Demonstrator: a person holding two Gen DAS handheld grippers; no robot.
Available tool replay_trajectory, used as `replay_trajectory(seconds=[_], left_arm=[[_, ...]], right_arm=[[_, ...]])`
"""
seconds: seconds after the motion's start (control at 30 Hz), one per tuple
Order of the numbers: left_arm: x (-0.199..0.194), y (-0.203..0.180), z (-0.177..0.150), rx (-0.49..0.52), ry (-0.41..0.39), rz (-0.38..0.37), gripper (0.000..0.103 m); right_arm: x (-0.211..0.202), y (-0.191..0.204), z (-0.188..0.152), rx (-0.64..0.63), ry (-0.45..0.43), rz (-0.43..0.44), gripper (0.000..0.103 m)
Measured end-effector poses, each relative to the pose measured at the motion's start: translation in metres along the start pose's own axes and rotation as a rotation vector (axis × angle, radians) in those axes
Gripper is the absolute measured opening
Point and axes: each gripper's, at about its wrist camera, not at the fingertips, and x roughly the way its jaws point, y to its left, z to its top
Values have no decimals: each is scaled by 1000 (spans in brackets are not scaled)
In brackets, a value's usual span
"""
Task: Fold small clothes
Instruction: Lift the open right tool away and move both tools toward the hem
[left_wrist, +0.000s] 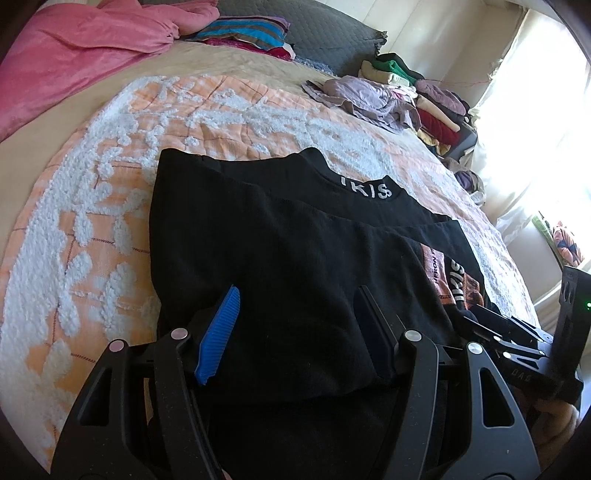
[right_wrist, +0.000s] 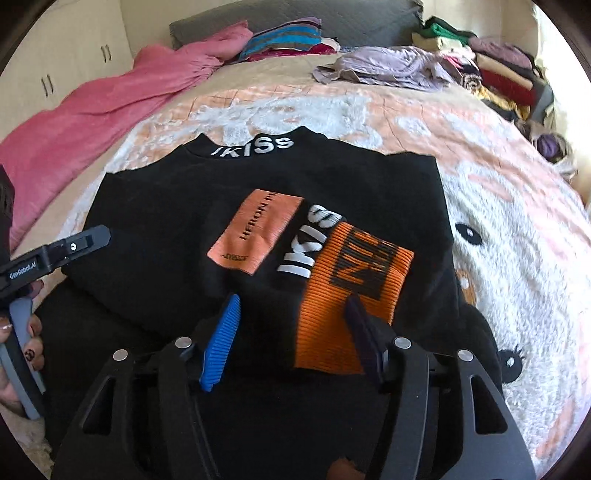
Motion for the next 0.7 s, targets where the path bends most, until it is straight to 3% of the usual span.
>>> replay_trajectory(seconds=[0.23, 0.43, 0.63, 0.7], left_arm=[[-5, 4, 0, -27, -11, -35, 56], [-10, 0, -1, 4, -21, -22, 58], [-13, -5, -2, 36, -30, -14, 63], [-15, -5, -2, 35, -37, -18, 66]], right_arm=[[-10, 1, -3, 22, -54, 5, 59], [-21, -7, -3, 74, -83, 18, 67], [-33, -11, -6, 105, -117, 16, 86], [-37, -13, -7, 121, -126, 24, 87]])
